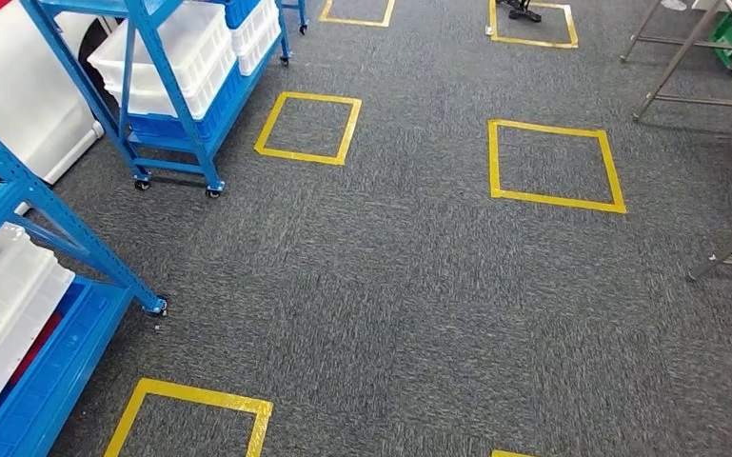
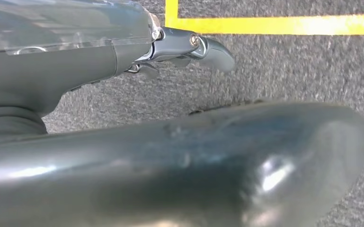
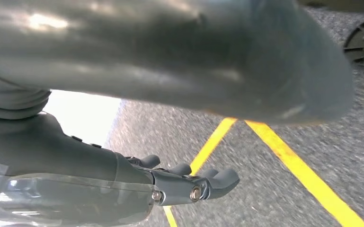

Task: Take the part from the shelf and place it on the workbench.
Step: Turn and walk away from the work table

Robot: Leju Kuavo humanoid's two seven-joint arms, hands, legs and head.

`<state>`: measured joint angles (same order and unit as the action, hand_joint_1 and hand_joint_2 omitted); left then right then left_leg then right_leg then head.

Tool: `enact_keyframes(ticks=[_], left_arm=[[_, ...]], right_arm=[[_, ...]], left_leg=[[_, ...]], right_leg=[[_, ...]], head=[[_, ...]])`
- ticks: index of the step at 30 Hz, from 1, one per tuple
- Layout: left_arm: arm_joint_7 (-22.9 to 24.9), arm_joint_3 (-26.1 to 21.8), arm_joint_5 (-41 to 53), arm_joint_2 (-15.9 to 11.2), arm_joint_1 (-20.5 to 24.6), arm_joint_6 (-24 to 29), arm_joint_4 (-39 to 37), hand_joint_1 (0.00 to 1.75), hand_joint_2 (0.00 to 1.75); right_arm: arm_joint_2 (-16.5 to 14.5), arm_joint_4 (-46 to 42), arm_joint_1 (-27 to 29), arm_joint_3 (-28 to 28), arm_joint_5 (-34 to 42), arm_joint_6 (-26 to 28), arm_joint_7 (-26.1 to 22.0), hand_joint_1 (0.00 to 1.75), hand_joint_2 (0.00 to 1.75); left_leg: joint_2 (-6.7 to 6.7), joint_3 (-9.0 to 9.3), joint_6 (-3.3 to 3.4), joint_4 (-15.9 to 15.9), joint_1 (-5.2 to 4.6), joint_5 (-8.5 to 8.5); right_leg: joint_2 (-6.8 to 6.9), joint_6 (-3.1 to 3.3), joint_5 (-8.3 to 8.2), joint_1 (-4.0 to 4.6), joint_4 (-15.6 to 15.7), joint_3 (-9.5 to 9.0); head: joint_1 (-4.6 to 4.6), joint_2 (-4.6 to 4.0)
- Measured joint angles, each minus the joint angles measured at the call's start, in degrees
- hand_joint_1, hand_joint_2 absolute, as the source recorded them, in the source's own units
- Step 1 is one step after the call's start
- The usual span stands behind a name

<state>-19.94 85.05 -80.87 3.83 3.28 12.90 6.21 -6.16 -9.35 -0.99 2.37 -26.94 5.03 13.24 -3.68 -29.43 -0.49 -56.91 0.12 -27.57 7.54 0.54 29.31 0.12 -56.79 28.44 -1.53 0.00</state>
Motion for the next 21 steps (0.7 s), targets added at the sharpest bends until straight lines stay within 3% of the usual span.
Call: enact_keyframes(ticks=[1, 3, 5, 6, 7, 8, 9, 11, 13, 14, 16, 18, 20, 21], left_arm=[[0.0, 0.0, 0.0, 0.0, 0.0, 0.1, -0.1, 0.00, 0.00], [0.0, 0.0, 0.0, 0.0, 0.0, 0.3, -0.1, 0.00, 0.00], [0.0, 0.0, 0.0, 0.0, 0.1, 0.2, -0.1, 0.00, 0.00], [0.0, 0.1, 0.0, 0.0, 0.1, 0.2, -0.1, 0.00, 0.00], [0.0, 0.1, 0.0, 0.0, 0.1, 0.1, -0.1, 0.00, 0.00], [0.0, 0.1, -0.1, 0.0, 0.0, 0.1, -0.1, 0.00, 0.00], [0.0, 0.1, -0.1, 0.0, 0.0, 0.0, -0.1, 0.00, 0.00], [0.0, 0.1, -0.1, 0.0, 0.0, -0.1, -0.1, 0.00, 0.00], [0.0, 0.1, -0.1, 0.0, 0.1, -0.2, -0.1, 0.00, 0.00], [0.0, 0.1, -0.1, 0.1, 0.1, -0.2, -0.1, 0.00, 0.00], [-0.1, 0.0, -0.1, 0.0, -0.1, -0.2, -0.1, 0.00, 0.00], [-0.1, 0.0, -0.1, 0.0, -0.2, -0.2, -0.2, 0.00, 0.00], [-0.1, 0.1, -0.1, 0.0, 0.0, -0.2, -0.2, 0.00, 0.00], [-0.1, 0.1, -0.1, 0.0, 0.0, -0.2, -0.2, 0.00, 0.00]], right_arm=[[0.0, 0.0, -0.1, 0.0, 0.0, 0.0, 0.0, 0.00, 0.00], [0.0, -0.1, -0.2, 0.0, -0.1, 0.0, 0.0, 0.00, 0.00], [0.0, -0.1, 0.1, -0.1, -0.1, 0.0, 0.0, 0.00, 0.00], [0.0, 0.0, 0.2, -0.1, -0.1, 0.0, 0.0, 0.00, 0.00], [0.0, 0.0, 0.3, -0.1, -0.1, 0.0, 0.0, 0.00, 0.00], [0.0, 0.0, 0.3, -0.1, -0.1, 0.0, 0.0, 0.00, 0.00], [0.0, 0.0, 0.3, -0.1, -0.1, 0.0, -0.1, 0.00, 0.00], [0.1, 0.0, 0.5, -0.2, -0.1, 0.0, 0.0, 0.00, 0.00], [0.1, 0.0, 0.6, -0.2, -0.1, -0.1, 0.0, 0.00, 0.00], [0.2, 0.0, 0.6, -0.2, -0.1, -0.1, 0.0, 0.00, 0.00], [0.1, 0.0, 0.4, -0.2, -0.1, -0.1, 0.0, 0.00, 0.00], [0.1, 0.0, 0.3, -0.2, -0.1, -0.1, 0.0, 0.00, 0.00], [0.1, 0.0, 0.5, -0.2, -0.1, -0.1, 0.0, 0.00, 0.00], [0.1, 0.1, 0.6, -0.2, -0.1, -0.1, 0.0, 0.00, 0.00]], left_leg=[[0.53, 0.01, 0.44, 0.4, 0.14, 0.02], [1.76, -0.14, 1.32, 0.8, 0.36, 0.60], [3.01, -0.54, 1.87, 0.9, 0.31, 1.07], [3.74, -0.76, 1.97, 0.8, 0.23, 1.20], [4.50, -0.90, 2.01, 0.7, 0.16, 1.28], [5.32, -0.97, 2.00, 0.6, 0.11, 1.31], [6.15, -0.97, 1.96, 0.4, 0.10, 1.31], [7.69, -1.01, 1.72, 0.0, 0.02, 1.20], [8.99, -1.40, 1.15, -0.3, -0.08, 1.19], [9.57, -1.66, 0.79, -0.4, -0.08, 1.27], [10.37, -2.10, 0.13, -0.4, 0.03, 1.41], [8.56, -3.22, -0.32, -2.6, -0.03, -0.22], [5.56, -6.31, -0.68, -9.6, 0.02, -4.26], [4.83, -8.13, -0.87, -13.6, 0.11, -6.14]], right_leg=[[-0.42, -0.42, 0.26, -0.10, -0.3, -0.04], [-3.44, -1.08, 2.42, -0.33, -3.0, 1.15], [-6.70, -1.32, 6.45, -0.50, -10.2, 4.57], [-7.20, -1.34, 7.98, -0.52, -14.1, 6.48], [-7.35, -1.32, 8.43, -0.53, -16.6, 7.75], [-7.42, -1.28, 7.63, -0.55, -16.9, 8.05], [-7.63, -1.19, 5.73, -0.59, -15.0, 7.25], [-9.59, -0.91, 1.30, -0.75, -7.2, 3.91], [-11.55, -0.65, -0.54, -0.86, -2.1, 1.93], [-11.80, -0.51, -0.47, -0.80, -1.5, 1.78], [-10.59, -0.01, -0.76, -0.91, -1.2, 1.81], [-9.16, 0.81, -1.09, -1.09, -0.7, 1.78], [-7.51, 1.36, -1.16, -0.92, -0.6, 1.88], [-6.64, 1.46, -1.14, -0.80, -0.6, 1.94]], head=[[-0.01, 0.00], [0.04, 0.00], [0.09, 0.00], [0.10, 0.00], [0.10, 0.00], [0.10, 0.00], [0.10, 0.00], [0.10, 0.00], [0.10, 0.00], [0.09, 0.00], [0.09, 0.00], [0.01, 0.00], [-0.07, 0.00], [-0.08, 0.00]])
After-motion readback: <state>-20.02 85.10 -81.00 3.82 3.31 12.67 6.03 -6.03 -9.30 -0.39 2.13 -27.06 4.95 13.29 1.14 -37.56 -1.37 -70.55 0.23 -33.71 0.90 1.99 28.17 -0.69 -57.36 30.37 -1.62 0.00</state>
